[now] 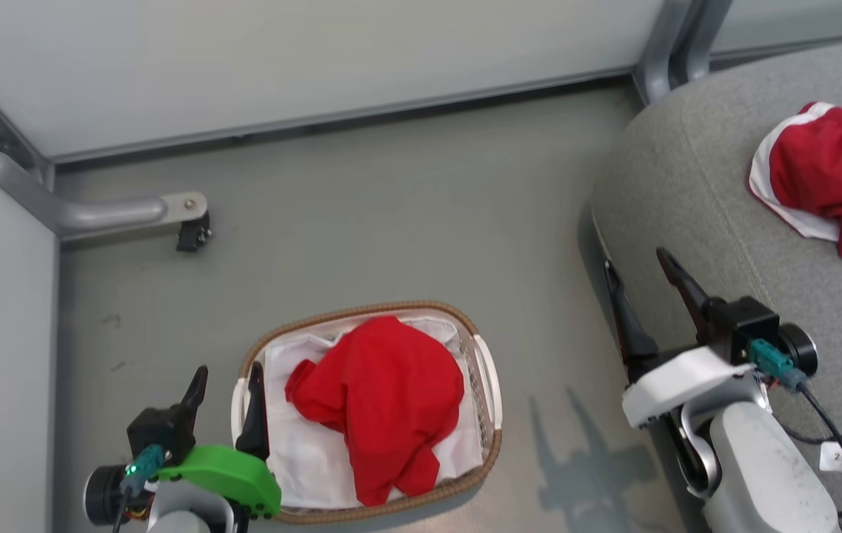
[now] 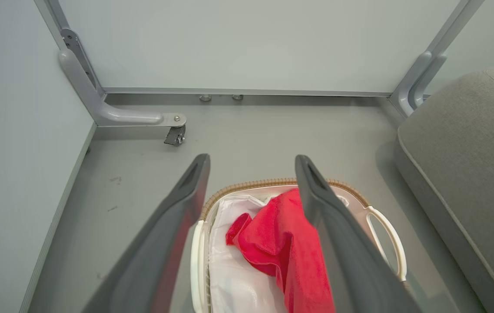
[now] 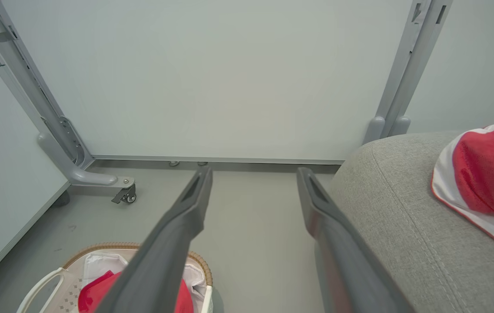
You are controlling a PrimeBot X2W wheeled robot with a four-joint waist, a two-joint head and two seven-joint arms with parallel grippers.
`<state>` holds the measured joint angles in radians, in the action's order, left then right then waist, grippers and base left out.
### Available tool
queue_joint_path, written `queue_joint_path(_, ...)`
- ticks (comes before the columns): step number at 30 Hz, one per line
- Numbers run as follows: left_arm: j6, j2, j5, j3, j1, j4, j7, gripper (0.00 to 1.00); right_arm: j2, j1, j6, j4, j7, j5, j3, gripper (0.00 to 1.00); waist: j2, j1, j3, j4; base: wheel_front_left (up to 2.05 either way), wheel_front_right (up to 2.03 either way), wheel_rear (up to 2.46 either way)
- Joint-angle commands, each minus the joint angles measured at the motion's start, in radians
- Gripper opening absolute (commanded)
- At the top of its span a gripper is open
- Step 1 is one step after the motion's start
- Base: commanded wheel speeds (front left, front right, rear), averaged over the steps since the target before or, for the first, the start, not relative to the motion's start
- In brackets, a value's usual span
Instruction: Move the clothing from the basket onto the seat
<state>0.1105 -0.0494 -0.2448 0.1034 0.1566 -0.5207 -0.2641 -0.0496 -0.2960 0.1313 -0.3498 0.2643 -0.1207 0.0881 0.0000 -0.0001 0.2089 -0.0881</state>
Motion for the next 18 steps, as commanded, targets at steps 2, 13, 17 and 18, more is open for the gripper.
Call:
queue_joint_path(2, 0.007, -0.003, -0.008, 0.011, 0.057, -0.029, 0.000, 1.00, -0.003, -0.039, -0.001, 0.020, 0.000, -0.012, 0.014, 1.00, 0.0000, 0.0001, 0.119, -0.046, 0.00, 0.00, 0.00)
queue_joint_path(13, 0.019, -0.006, -0.009, 0.022, 0.256, -0.225, 0.000, 1.00, -0.003, -0.147, -0.001, 0.093, 0.000, -0.048, 0.062, 1.00, 0.0000, 0.0001, 0.317, -0.122, 0.00, 0.00, 0.00)
queue_joint_path(17, 0.021, -0.016, -0.011, 0.031, 0.320, -0.288, 0.000, 1.00, -0.003, -0.170, -0.001, 0.117, 0.000, -0.060, 0.068, 1.00, 0.0000, 0.0001, 0.376, -0.146, 0.00, 0.00, 0.00)
queue_joint_path(18, 0.021, -0.017, -0.020, 0.034, 0.335, -0.299, 0.000, 1.00, -0.003, -0.174, -0.001, 0.123, 0.000, -0.062, 0.071, 1.00, 0.0000, 0.0001, 0.390, -0.152, 0.00, 0.00, 0.00)
